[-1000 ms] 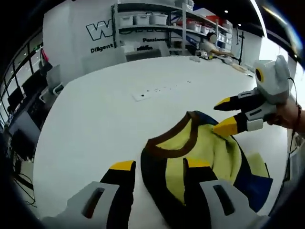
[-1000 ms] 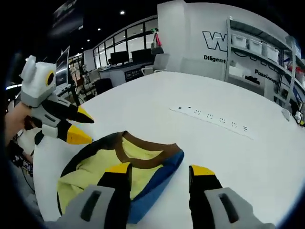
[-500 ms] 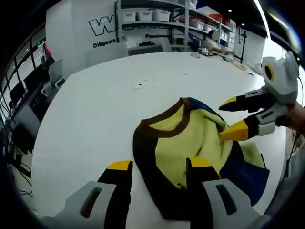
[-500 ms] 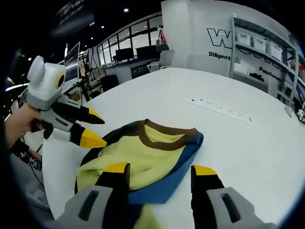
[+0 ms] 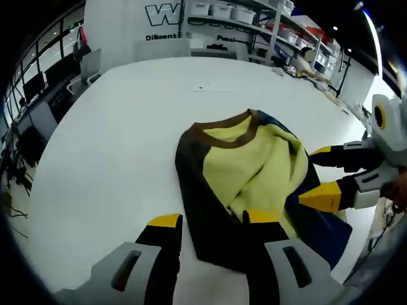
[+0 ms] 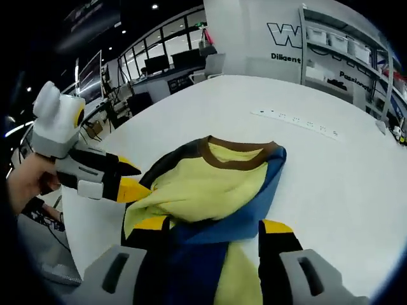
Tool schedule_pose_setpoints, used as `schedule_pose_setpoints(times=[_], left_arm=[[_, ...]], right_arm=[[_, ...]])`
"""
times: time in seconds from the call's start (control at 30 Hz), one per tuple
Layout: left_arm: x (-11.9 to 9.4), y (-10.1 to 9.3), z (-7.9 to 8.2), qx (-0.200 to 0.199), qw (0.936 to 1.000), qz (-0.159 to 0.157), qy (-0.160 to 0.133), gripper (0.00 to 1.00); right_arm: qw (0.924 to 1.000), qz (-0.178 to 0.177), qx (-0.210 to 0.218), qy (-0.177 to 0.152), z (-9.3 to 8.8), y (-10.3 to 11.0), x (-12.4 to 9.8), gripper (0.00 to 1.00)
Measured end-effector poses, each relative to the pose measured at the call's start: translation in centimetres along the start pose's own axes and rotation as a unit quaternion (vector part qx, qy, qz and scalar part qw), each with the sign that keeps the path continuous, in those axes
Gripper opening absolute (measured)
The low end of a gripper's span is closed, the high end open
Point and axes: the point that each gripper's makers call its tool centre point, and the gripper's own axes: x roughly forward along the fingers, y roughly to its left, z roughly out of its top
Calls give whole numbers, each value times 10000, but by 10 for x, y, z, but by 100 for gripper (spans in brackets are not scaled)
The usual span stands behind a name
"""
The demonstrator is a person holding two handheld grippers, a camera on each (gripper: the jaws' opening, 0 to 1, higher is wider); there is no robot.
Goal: Fold the garment on the visible template until the final outline fits inside the template.
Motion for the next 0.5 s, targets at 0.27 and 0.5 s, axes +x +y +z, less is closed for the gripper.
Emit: schedule_pose_setpoints(times=[0.27, 0.5], left_arm=[[0, 0, -20, -239, 9995, 172, 116, 28], [1, -2, -24, -386, 9991, 174, 28, 17]], right_arm=[[9998, -59, 41, 190, -17, 14, 7, 33], [9993, -161, -259, 198, -16, 13, 9, 4]])
